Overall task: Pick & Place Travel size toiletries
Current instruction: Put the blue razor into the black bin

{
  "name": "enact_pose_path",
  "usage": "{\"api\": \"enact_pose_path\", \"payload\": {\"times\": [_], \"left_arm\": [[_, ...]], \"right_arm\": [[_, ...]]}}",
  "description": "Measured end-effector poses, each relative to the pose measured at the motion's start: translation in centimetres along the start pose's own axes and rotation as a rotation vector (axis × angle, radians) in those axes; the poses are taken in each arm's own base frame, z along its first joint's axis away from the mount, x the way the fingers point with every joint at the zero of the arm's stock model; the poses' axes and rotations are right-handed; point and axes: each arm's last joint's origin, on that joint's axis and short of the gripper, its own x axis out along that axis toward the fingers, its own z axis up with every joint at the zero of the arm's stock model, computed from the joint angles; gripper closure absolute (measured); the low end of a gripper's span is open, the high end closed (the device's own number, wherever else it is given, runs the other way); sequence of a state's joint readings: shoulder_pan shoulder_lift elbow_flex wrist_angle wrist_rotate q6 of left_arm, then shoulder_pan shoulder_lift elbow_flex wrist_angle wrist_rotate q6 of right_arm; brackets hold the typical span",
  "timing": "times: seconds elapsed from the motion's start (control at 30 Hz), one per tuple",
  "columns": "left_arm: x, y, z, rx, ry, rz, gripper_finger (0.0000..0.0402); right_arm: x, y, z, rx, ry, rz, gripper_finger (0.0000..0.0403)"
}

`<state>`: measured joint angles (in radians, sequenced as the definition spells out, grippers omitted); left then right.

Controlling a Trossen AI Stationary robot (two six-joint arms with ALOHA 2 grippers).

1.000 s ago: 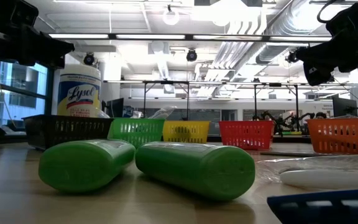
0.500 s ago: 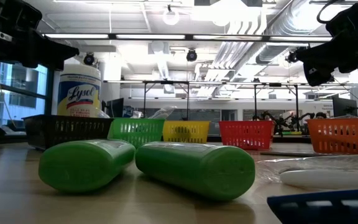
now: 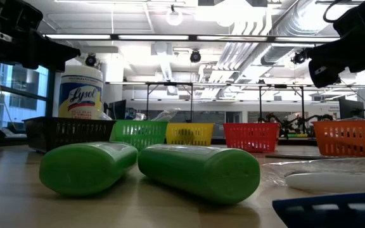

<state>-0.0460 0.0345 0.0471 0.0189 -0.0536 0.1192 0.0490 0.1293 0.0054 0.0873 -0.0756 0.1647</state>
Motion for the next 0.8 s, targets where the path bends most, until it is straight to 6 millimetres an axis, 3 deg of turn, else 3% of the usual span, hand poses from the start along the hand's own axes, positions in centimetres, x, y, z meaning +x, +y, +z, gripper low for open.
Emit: {"api": "enact_pose_path", "payload": {"times": [0.47,0.8], "left_arm": [[0.0,0.0,0.0,-0.020,0.001,0.009,0.0401],[0.0,0.0,0.0,-0.024,0.001,0.010,0.0401]], "right_arm": [[3.1,2.4,0.8,-0.049,0.164,0.081,0.0400],[9.9,8.0,2.2,-0.224,0.377,0.163,0.0400]]}}
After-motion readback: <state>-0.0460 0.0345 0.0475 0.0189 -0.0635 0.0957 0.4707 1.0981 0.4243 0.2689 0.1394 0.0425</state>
